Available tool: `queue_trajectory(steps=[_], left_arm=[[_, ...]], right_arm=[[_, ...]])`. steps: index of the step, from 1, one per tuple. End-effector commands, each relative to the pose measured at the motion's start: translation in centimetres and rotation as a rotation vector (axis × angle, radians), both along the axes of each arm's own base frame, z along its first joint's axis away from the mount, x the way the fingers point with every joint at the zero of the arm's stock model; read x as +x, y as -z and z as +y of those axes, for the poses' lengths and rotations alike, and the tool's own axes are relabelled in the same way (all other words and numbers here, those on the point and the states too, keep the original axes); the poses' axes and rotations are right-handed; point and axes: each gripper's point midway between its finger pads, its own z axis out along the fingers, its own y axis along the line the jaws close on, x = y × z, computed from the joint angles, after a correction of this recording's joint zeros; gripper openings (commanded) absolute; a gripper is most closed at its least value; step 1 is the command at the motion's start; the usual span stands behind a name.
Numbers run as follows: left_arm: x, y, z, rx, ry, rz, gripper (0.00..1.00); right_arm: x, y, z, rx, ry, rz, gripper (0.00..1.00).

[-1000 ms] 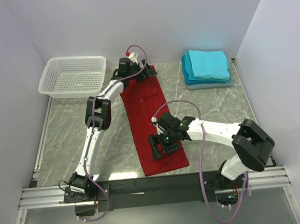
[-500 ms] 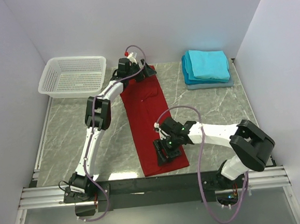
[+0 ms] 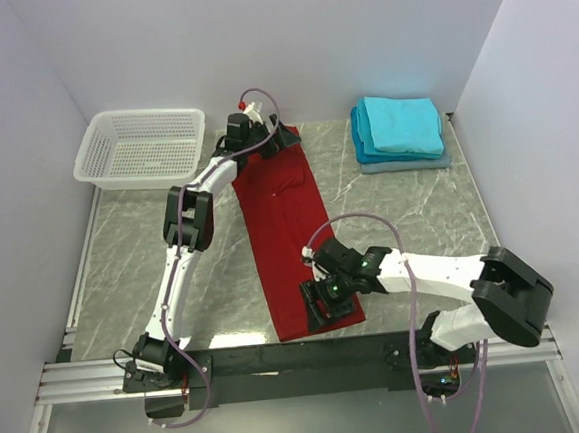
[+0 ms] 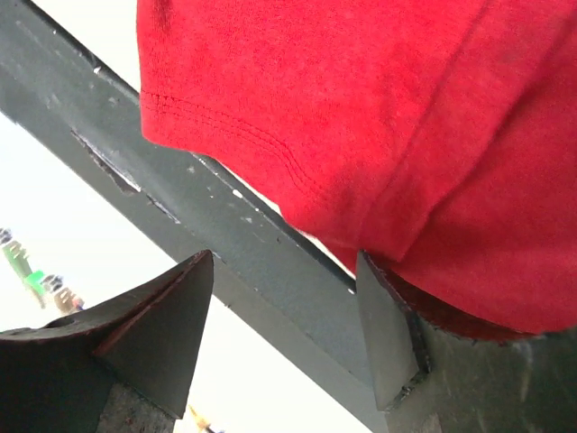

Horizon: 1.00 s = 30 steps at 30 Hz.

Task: Fold and stack the t-shirts
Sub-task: Fold the tshirt

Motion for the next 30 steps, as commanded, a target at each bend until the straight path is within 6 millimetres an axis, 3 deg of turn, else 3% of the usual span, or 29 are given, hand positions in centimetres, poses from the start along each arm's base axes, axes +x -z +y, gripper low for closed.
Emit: queue_trajectory(steps=[1, 3, 4, 6, 7, 8, 9, 11, 12, 13, 14, 15, 16, 17, 18, 19, 20, 21, 22, 23, 24, 25, 28, 29, 30], left_arm=[[0.9, -6.2, 0.5, -0.03, -0.038, -0.103, 0.99], [0.8, -9.4, 0.6, -0.037, -0.045, -0.152, 1.0], [0.4, -13.6, 0.8, -0.052, -0.046, -0.213, 1.0], [-0.4, -17.5, 1.1, -0.062, -0.058, -0.259, 0.99], [-1.5, -21.8, 1.3, -0.073, -0.06, -0.318, 1.0], [-2.3, -23.4, 1.5, -0.069, -0.069, -0.324, 1.0], [-3.8, -26.8, 2.3, -0.07, -0.1, -0.352, 0.99], [-6.4, -29.4, 2.4, -0.071, -0.102, -0.376, 1.0], [-7.6, -27.0, 2.6, -0.043, -0.1, -0.322, 0.99], [-10.8, -31.2, 3.0, -0.065, -0.09, -0.385, 1.0], [-12.5, -32.5, 3.2, -0.081, -0.077, -0.43, 0.99], [-14.3, -28.1, 3.6, -0.057, -0.076, -0.338, 1.0], [-18.2, -32.0, 4.0, -0.107, -0.079, -0.415, 0.99], [-19.8, -31.5, 4.5, -0.11, -0.106, -0.421, 0.99], [-21.7, -27.2, 4.7, -0.068, -0.112, -0.38, 0.99], [-25.3, -28.8, 4.0, -0.086, -0.094, -0.413, 0.99], [-26.0, -27.5, 4.6, -0.055, -0.158, -0.392, 0.99], [-27.5, -23.8, 4.6, 0.002, -0.159, -0.332, 0.99], [-30.2, -23.0, 3.8, 0.011, -0.134, -0.296, 1.0], [-31.1, -21.5, 3.9, 0.027, -0.137, -0.258, 0.99], [-32.8, -18.0, 3.9, 0.062, -0.11, -0.189, 0.99], [-35.1, -17.1, 3.5, 0.069, -0.066, -0.164, 0.99], [-39.1, -12.5, 4.0, 0.118, -0.035, -0.044, 0.99], [-41.6, -10.7, 3.6, 0.172, 0.019, 0.01, 0.99], [-42.2, -9.1, 4.5, 0.233, -0.031, 0.056, 0.99]], right_arm=[[2.3, -2.0, -0.5, -0.037, 0.071, -0.142, 0.73], [5.3, -4.2, -1.1, -0.068, 0.14, -0.293, 0.75], [6.3, -5.4, -2.1, -0.085, 0.183, -0.34, 0.79], [9.1, -7.8, -3.0, -0.087, 0.291, -0.44, 0.84], [10.8, -9.1, -3.9, -0.087, 0.365, -0.503, 0.86], [12.7, -10.4, -5.0, -0.081, 0.456, -0.533, 0.87], [13.7, -11.1, -5.8, -0.079, 0.512, -0.559, 0.89], [16.1, -12.9, -8.7, -0.087, 0.686, -0.623, 1.0], [16.6, -13.3, -9.7, -0.087, 0.736, -0.637, 1.0], [16.9, -14.4, -10.2, -0.05, 0.768, -0.666, 1.0], [16.9, -14.2, -10.8, -0.046, 0.791, -0.665, 1.0], [17.3, -14.4, -11.8, -0.045, 0.842, -0.67, 1.0], [17.4, -14.5, -12.1, -0.027, 0.859, -0.674, 1.0], [17.1, -14.4, -12.2, -0.009, 0.848, -0.675, 1.0], [17.1, -14.4, -12.6, -0.005, 0.854, -0.681, 1.0], [16.9, -14.2, -12.7, -0.005, 0.847, -0.677, 1.0], [16.6, -13.4, -12.9, -0.025, 0.823, -0.674, 1.0], [16.4, -13.0, -12.9, -0.03, 0.813, -0.665, 1.0], [16.1, -12.0, -13.5, -0.074, 0.808, -0.641, 1.0], [15.9, -11.6, -13.8, -0.098, 0.807, -0.631, 1.0], [15.7, -11.2, -13.9, -0.115, 0.798, -0.621, 1.0], [15.3, -10.5, -14.2, -0.143, 0.776, -0.606, 1.0], [14.6, -9.4, -13.3, -0.118, 0.722, -0.566, 1.0], [14.2, -8.7, -13.3, -0.119, 0.71, -0.549, 1.0], [14.0, -8.3, -13.2, -0.12, 0.699, -0.538, 1.0]])
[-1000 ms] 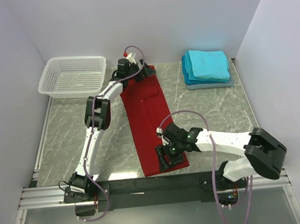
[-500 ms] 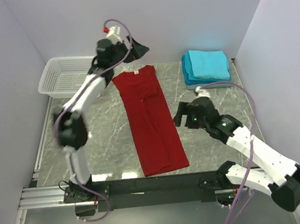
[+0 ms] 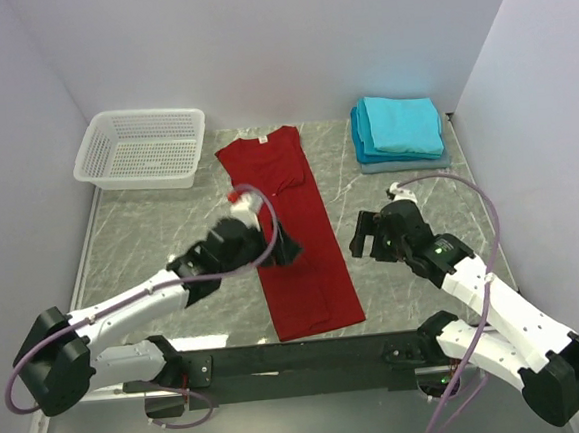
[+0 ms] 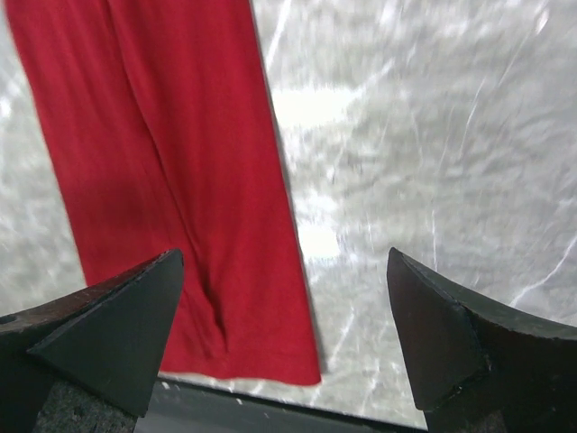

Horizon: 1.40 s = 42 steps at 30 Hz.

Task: Fold and stack the t-shirts
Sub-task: Fold the tshirt

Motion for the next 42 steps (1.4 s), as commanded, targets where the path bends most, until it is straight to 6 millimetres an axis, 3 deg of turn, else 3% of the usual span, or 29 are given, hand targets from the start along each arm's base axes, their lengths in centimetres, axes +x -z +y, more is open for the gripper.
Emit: queue_trajectory(steps=[1, 3, 7, 11, 15, 18, 20, 22, 23, 28, 35, 42], left_arm=[[-4.8, 3.0, 0.8, 0.126, -0.025, 0.119, 0.99], [-7.4, 6.0, 2.0, 0.242, -0.023, 0.219, 0.99], [-12.8, 9.8, 1.1, 0.284, 0.036, 0.409, 0.97], [-15.0, 12.8, 1.6, 0.324, 0.014, 0.511, 0.93], [-16.1, 14.5, 1.5, 0.334, 0.005, 0.583, 0.86], [-16.5, 15.2, 1.2, 0.347, 0.016, 0.602, 0.69], [-16.6, 15.5, 1.4, 0.367, 0.01, 0.609, 0.53], [-16.5, 16.0, 1.5, 0.383, 0.002, 0.614, 0.47], [-16.5, 15.9, 1.4, 0.385, 0.004, 0.614, 0.38], [-17.6, 16.4, 2.3, 0.438, -0.001, 0.66, 0.14], [-18.9, 16.3, 3.8, 0.428, -0.027, 0.713, 0.12], [-20.2, 16.4, 3.2, 0.365, -0.018, 0.74, 0.09]], right_arm=[[-1.2, 1.5, 0.5, 0.006, -0.069, 0.055, 1.0], [-1.7, 2.2, 0.6, 0.013, -0.075, 0.082, 0.99], [-3.2, 3.9, 1.4, 0.074, -0.081, 0.158, 0.96], [-4.7, 5.4, 1.7, 0.105, -0.097, 0.215, 0.93], [-5.7, 6.4, 1.0, 0.069, -0.093, 0.267, 0.91], [-6.1, 6.7, 1.5, 0.098, -0.107, 0.287, 0.89], [-6.3, 7.1, 1.3, 0.093, -0.09, 0.307, 0.89], [-6.6, 7.6, 0.9, 0.075, -0.065, 0.333, 0.89], [-6.7, 7.8, 0.9, 0.074, -0.065, 0.343, 0.88], [-7.9, 8.4, 1.3, 0.109, -0.063, 0.403, 0.82], [-10.7, 10.1, 0.7, 0.097, -0.059, 0.526, 0.78], [-13.3, 10.8, 3.4, 0.26, -0.176, 0.587, 0.69]])
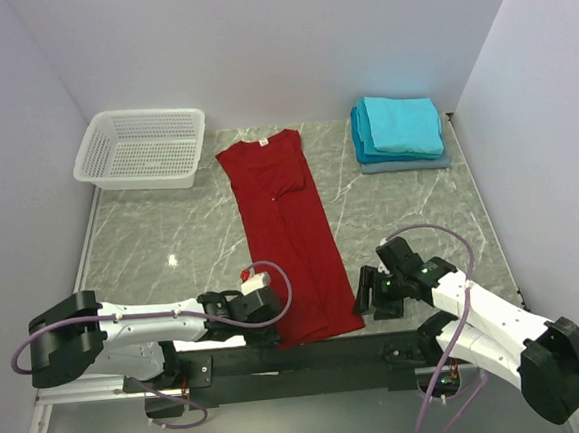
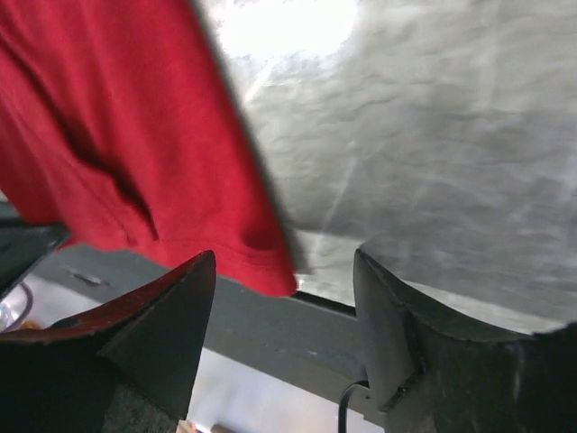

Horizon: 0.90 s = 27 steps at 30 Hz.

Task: Fold and stack the t-shirts
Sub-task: Fold the tshirt

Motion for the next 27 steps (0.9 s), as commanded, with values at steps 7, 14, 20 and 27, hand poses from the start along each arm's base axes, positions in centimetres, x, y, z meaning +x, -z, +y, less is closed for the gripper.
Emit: queue_trajectory(steps=[7, 14, 20, 27], left_arm=[[-1.6, 0.2, -0.5, -0.011, 0.01, 0.034, 0.07], [-0.6, -0.9, -0.8, -0.053, -0.034, -0.018, 0.07], [2.2, -3.5, -1.3, -0.094, -0.069, -0.173, 0.09], [7.9, -6.4, -1.3, -0.116, -0.129, -0.358, 0.04]], right_arm=[[-2.8, 0.7, 2.8, 0.117, -0.093, 0.082, 0.52], [0.7, -0.4, 2.1, 0.031, -0.046, -0.07, 0.05], [3.9, -3.7, 4.3, 0.096, -0.098, -0.201, 0.0], [10.8, -8.5, 5.3, 0.057, -0.028, -0.418, 0.0]])
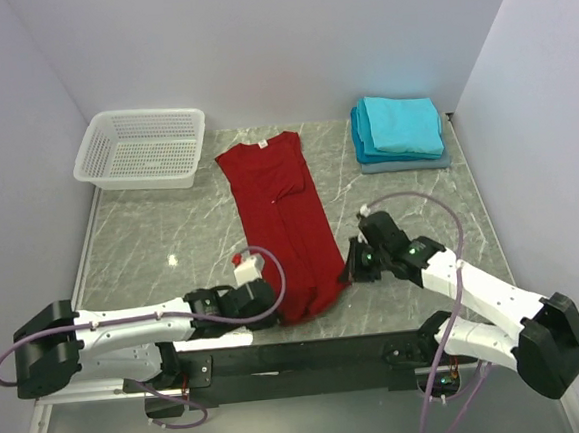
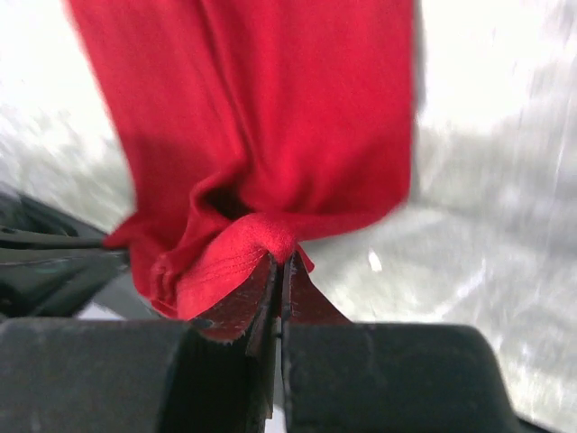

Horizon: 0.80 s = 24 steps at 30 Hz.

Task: Fold and stack the t-shirts
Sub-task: Fold the tshirt

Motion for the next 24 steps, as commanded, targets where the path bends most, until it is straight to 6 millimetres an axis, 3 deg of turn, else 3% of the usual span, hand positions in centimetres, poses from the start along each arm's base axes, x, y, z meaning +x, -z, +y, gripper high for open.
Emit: queue_trajectory(steps=[1, 5, 7, 10, 11, 12, 16, 24], left_arm=[[5.1, -3.8, -1.0, -0.056, -0.064, -0.168, 0.04], [9.2, -5.9, -1.0, -0.086, -0.103, -0.253, 0.03], [11.2, -6.9, -0.6, -0.095, -0.145, -0.286, 0.07], [13.8, -7.6, 0.4, -0.063, -0.188, -0.318, 0.06], [14.5, -7.4, 0.7, -0.038, -0.19, -0.328, 0.06], [15.8, -7.7, 1.4, -0.033, -0.224, -0.345, 0.06], [19.1, -9.3, 1.9, -0.052, -0.251, -0.394, 0.06], [23.4, -9.1, 2.9, -0.023, -0.259, -0.391, 0.07]], right_arm=[[5.7, -4.1, 0.2, -0.012, 0.071, -0.21, 0.0], [9.1, -6.8, 1.5, 0.032, 0.104, -0.287, 0.0], [10.7, -7.8, 1.9, 0.046, 0.129, -0.321, 0.0], [13.2, -9.2, 2.1, 0.034, 0.151, -0.36, 0.0], [14.0, -8.8, 1.9, 0.004, 0.166, -0.354, 0.0], [15.0, -9.9, 1.9, 0.006, 0.177, -0.377, 0.0], [17.3, -10.7, 2.6, 0.015, 0.179, -0.388, 0.0], [21.7, -10.1, 3.3, 0.014, 0.183, -0.355, 0.0]])
